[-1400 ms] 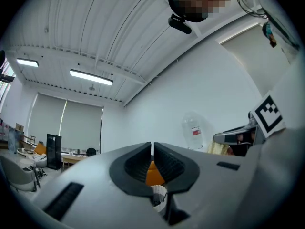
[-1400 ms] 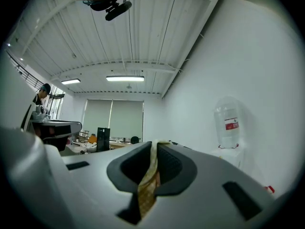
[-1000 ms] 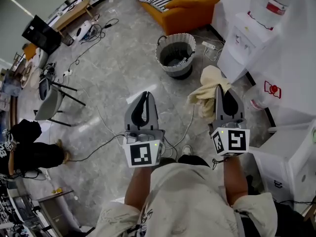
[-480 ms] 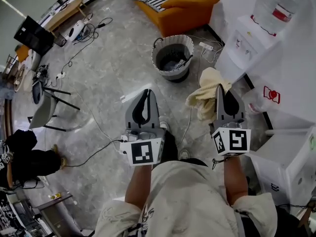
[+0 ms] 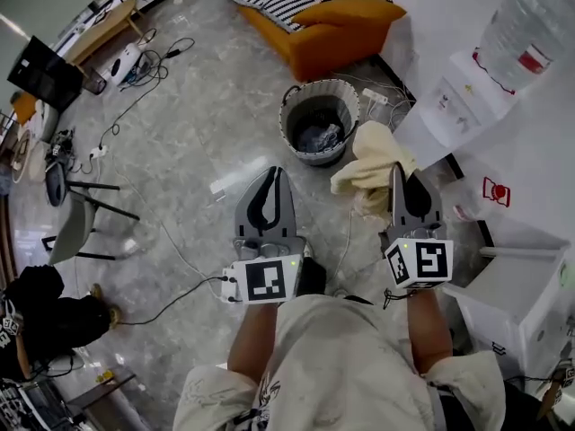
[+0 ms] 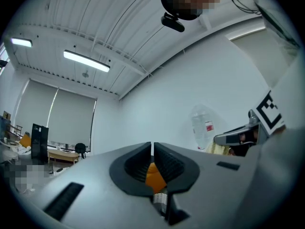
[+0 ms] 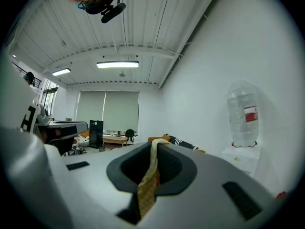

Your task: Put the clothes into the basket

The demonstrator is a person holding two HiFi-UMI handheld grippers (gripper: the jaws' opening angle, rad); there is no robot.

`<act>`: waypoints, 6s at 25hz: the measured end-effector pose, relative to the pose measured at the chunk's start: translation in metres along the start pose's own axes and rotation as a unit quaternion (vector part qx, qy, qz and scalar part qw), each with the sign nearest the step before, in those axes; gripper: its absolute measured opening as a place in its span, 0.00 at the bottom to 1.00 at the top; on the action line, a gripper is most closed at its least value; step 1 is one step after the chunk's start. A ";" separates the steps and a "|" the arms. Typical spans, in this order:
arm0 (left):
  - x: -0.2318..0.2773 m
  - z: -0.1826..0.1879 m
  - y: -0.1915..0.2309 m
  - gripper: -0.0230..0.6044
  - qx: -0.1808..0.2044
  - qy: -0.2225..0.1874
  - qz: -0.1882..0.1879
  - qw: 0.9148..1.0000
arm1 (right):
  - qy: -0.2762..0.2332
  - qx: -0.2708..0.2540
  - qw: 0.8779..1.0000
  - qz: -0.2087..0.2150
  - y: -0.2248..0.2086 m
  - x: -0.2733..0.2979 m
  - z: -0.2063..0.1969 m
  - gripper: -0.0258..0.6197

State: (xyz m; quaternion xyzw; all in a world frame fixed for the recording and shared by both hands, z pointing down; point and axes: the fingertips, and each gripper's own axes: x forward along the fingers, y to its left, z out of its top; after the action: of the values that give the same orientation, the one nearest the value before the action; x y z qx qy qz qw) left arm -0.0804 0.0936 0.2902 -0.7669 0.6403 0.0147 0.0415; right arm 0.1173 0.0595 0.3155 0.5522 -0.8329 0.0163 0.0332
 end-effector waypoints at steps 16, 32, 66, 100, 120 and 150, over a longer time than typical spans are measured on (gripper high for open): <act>0.071 -0.028 0.113 0.07 -0.025 0.007 -0.007 1.000 | 0.010 -0.016 1.000 -0.002 0.063 0.116 0.006 0.05; 0.173 -0.040 0.082 0.07 -0.007 0.008 -0.046 0.999 | 0.017 -0.012 1.000 -0.014 -0.003 0.183 0.000 0.05; 0.386 -0.171 0.079 0.05 0.000 0.114 -0.029 0.993 | 0.170 0.021 0.982 0.074 -0.088 0.414 -0.153 0.05; 0.433 -0.308 0.183 0.05 -0.062 0.177 -0.083 0.979 | 0.545 -0.056 0.832 0.090 -0.022 0.508 -0.527 0.05; 0.431 -0.318 0.172 0.05 -0.075 0.191 -0.098 0.974 | 0.602 0.004 0.795 0.070 -0.029 0.479 -0.562 0.24; 0.372 -0.200 0.079 0.05 -0.026 0.122 -0.058 0.991 | 0.298 0.041 0.954 0.013 -0.117 0.372 -0.291 0.20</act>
State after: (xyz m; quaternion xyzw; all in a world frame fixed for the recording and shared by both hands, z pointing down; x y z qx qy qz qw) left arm -0.0975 -0.3015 0.4578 -0.7993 0.5948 -0.0643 -0.0561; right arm 0.0918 -0.3090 0.6318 0.5120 -0.7912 0.2145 0.2566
